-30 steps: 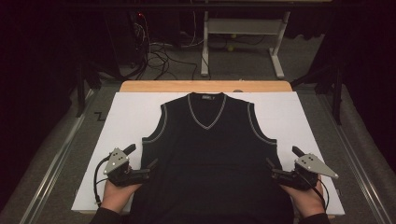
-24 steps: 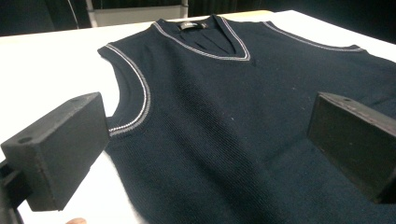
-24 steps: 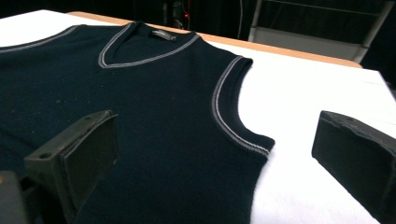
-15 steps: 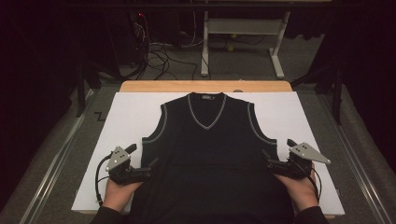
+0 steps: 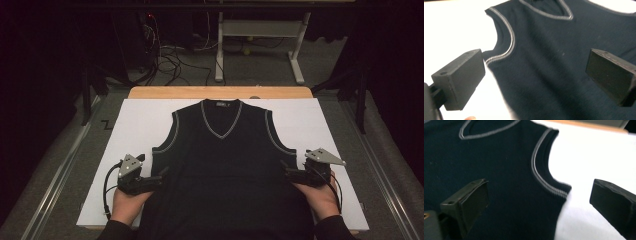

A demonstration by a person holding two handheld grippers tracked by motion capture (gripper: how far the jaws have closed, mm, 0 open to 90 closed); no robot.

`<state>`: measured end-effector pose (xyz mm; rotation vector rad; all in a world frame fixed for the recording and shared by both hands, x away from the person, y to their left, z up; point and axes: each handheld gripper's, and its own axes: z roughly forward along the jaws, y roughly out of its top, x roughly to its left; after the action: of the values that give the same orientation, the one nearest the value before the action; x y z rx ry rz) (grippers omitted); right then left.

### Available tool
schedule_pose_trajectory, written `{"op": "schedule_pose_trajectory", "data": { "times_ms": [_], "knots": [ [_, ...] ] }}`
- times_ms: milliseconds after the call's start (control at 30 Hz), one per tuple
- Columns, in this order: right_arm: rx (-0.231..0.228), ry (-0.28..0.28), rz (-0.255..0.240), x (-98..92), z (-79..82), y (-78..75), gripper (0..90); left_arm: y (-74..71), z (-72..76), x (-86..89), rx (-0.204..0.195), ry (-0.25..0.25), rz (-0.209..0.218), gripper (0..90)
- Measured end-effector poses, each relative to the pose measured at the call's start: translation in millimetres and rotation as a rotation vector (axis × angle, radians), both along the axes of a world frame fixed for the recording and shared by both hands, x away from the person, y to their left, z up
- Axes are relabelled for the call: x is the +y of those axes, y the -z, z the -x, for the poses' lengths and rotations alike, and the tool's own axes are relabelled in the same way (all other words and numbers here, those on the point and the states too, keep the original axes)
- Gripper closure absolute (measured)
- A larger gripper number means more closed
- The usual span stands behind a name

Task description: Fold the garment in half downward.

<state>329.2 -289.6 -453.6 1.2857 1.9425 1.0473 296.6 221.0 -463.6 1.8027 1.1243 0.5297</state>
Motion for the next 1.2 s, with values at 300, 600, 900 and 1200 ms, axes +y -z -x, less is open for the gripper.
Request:
{"op": "schedule_pose_trajectory", "data": {
  "times_ms": [300,600,900,1200],
  "knots": [
    [0.108,0.020,0.025,-11.2,2.6,7.1,15.3,11.1,-15.4,1.2,0.182,-0.035,-0.044,17.7],
    [0.219,0.012,0.047,-15.0,1.0,16.5,32.6,18.1,-21.3,-13.7,0.242,-0.002,-0.156,48.9],
    [0.208,-0.066,0.033,-6.0,3.9,16.3,78.0,17.6,-25.4,-8.8,0.239,0.046,-0.142,78.0],
    [0.159,-0.070,0.027,-11.6,2.5,12.6,86.3,16.0,-38.1,9.8,0.209,-0.008,-0.140,79.8]
  ]
}}
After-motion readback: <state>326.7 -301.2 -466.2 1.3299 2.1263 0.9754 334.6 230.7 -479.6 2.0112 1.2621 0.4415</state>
